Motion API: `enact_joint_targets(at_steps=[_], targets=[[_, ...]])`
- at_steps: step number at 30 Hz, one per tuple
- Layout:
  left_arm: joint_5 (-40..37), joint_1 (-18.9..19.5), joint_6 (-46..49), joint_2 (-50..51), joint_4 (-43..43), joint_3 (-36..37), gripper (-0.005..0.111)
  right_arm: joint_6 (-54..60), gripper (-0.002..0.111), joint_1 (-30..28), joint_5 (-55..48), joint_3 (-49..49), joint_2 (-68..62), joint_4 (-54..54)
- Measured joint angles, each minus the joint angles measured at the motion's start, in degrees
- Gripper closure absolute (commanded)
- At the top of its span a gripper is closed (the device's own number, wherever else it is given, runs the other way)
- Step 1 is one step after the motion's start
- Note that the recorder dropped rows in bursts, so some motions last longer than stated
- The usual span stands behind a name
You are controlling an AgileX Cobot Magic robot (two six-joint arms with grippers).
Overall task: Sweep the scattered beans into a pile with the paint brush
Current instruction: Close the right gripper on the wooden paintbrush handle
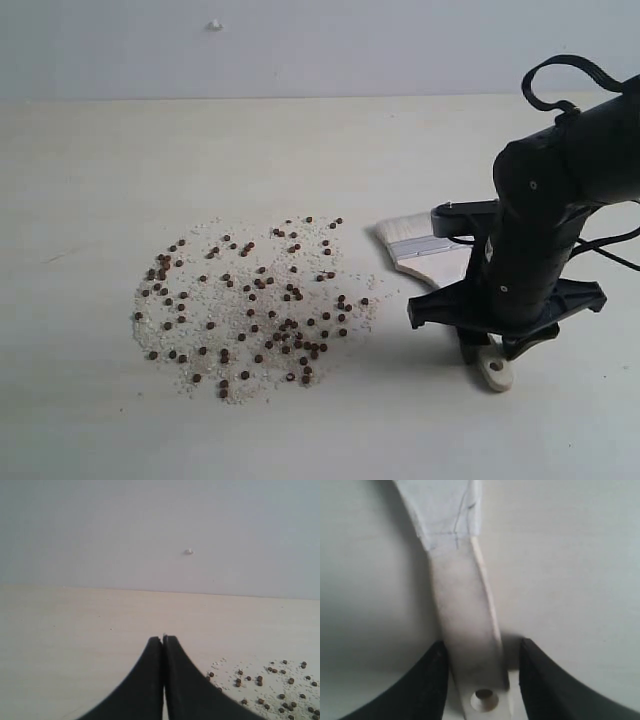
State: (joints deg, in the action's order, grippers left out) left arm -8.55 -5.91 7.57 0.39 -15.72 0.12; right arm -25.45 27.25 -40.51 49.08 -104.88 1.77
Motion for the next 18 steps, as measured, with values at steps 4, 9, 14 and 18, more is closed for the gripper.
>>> enact_joint_targets(at_steps=[4,9,14,18], targets=[[0.0,0.0,0.0,0.0,-0.09,0.0,0.107,-0.78,0.067,0.0,0.47,0.0,0.0,0.9],[0.0,0.0,0.0,0.0,-0.09,0.0,0.107,1.2,0.067,0.0,0.82,0.0,0.0,0.9],[0.0,0.0,0.0,0.0,-0.09,0.0,0.107,2.54,0.069,0.0,0.9,0.0,0.0,0.9],[0.0,0.0,0.0,0.0,-0.09,0.0,0.107,2.79,0.086,0.0,0.9,0.0,0.0,0.9]])
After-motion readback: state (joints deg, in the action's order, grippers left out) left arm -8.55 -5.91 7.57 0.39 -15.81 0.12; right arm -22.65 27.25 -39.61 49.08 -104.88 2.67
